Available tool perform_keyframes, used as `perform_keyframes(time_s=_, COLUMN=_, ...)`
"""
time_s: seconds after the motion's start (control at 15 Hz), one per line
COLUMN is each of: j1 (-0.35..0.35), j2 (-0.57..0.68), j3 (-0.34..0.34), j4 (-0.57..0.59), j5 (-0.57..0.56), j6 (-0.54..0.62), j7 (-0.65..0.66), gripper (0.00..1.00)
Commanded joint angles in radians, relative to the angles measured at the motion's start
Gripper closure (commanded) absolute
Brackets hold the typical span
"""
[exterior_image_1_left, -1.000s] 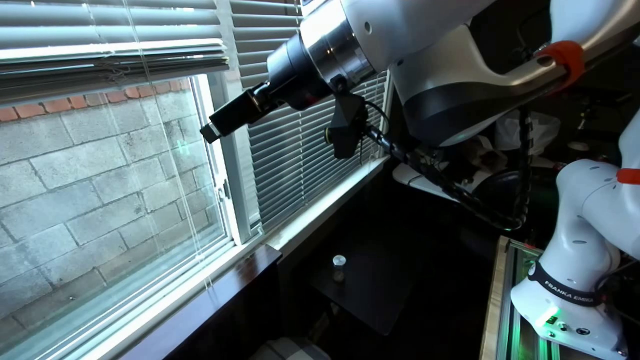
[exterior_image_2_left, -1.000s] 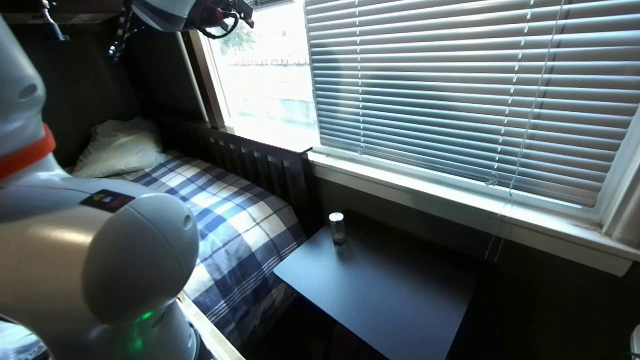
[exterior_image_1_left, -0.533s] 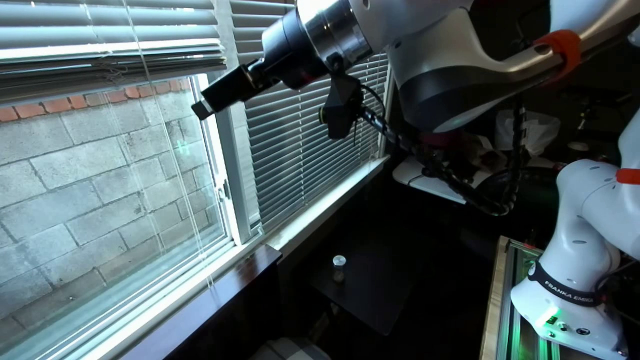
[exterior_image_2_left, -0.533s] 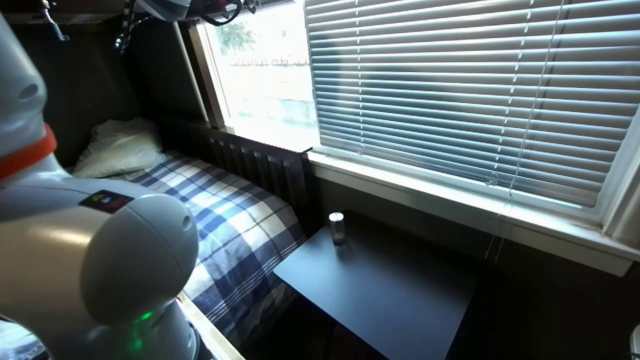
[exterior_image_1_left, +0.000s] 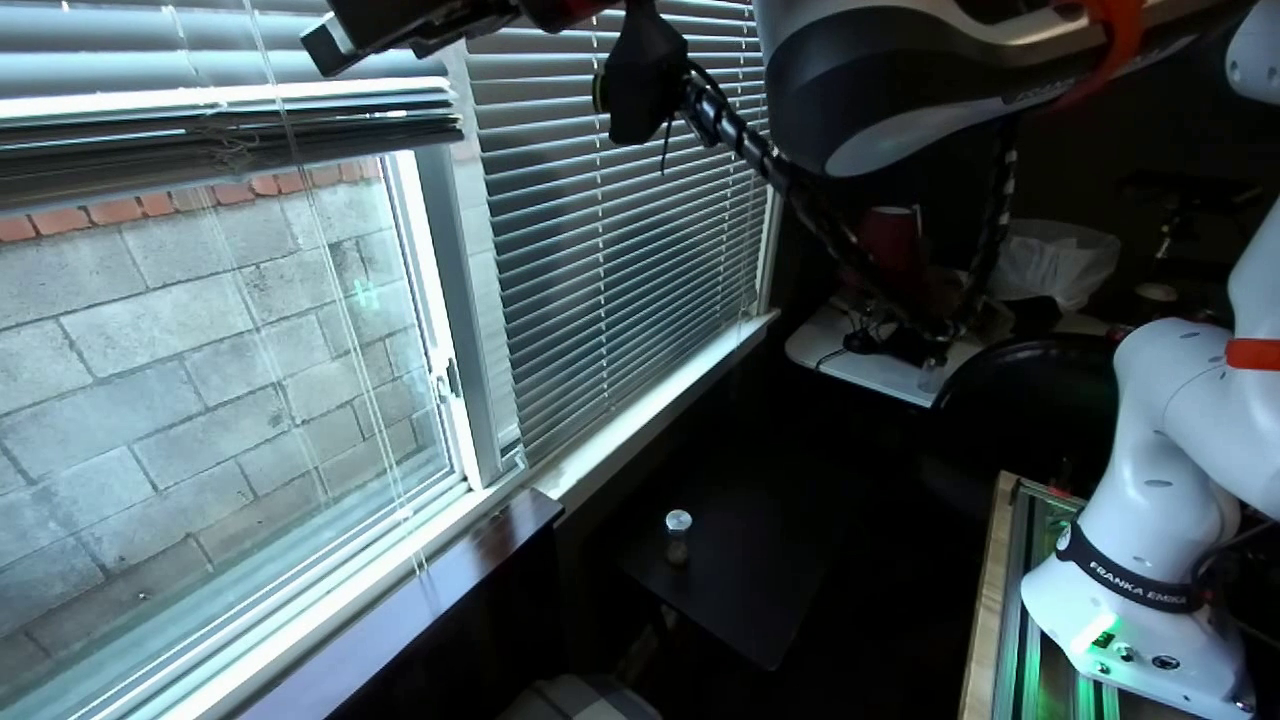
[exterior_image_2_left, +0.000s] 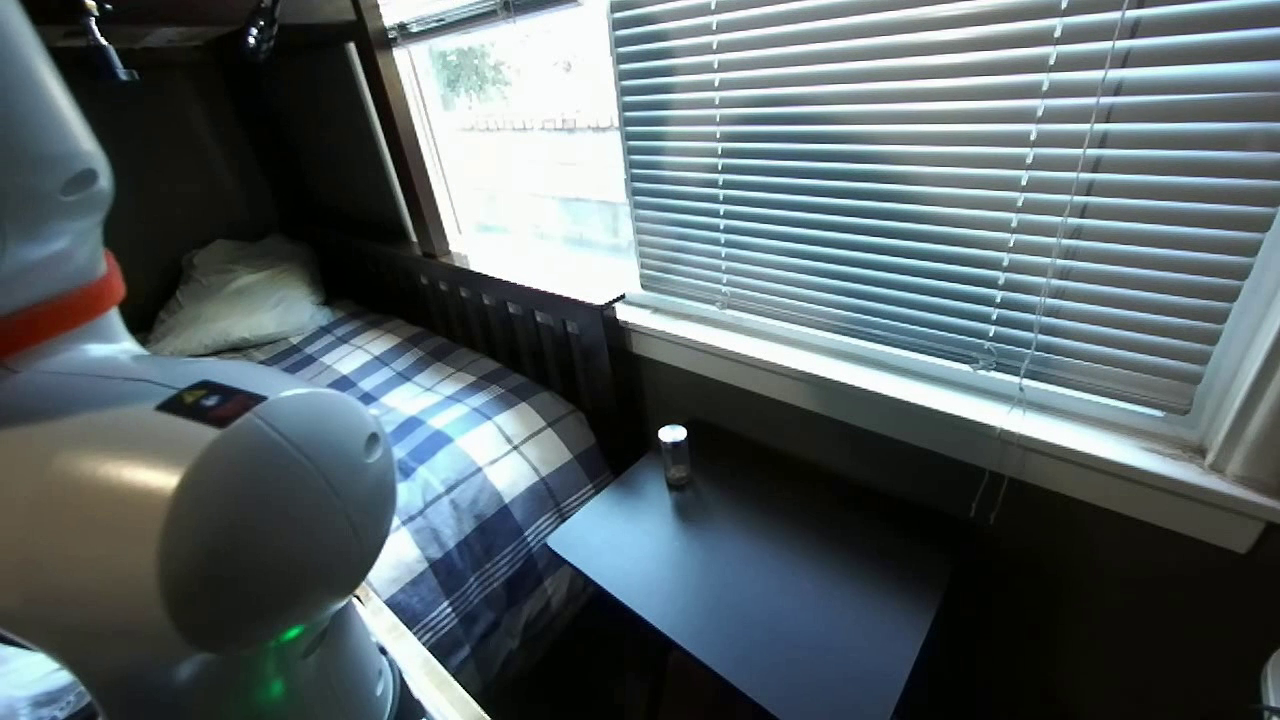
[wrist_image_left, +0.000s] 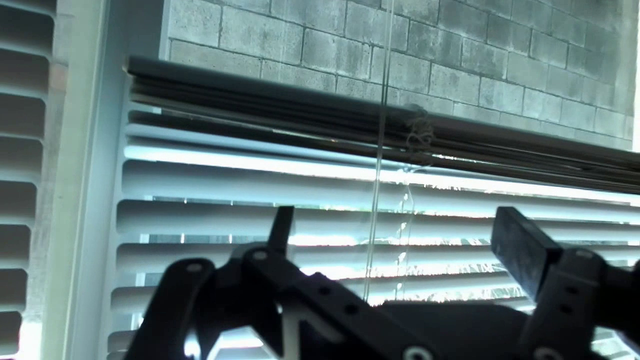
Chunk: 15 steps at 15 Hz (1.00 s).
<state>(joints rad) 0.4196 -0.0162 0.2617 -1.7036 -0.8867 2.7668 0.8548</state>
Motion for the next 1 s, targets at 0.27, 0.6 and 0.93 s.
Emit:
perform_keyframes(time_s=0.27, j1=-0.002, j2=0.136, j3=-0.006, j4=0.135, j5=-0.014, j6=0.086, j7=-0.081, gripper=0.06)
perform_keyframes(time_s=0.6, j1=0.001, j2=0.167, j3=-0.008, j4=0.178, j5=-0.012, j6=0.092, j7=-0.094, gripper=0.46)
perform_keyframes(time_s=0.93, j1=-0.001, j2=0.177, j3=-0.007, j4=0.192, j5=-0.003, j6=0.096, j7=-0.099, gripper=0.59)
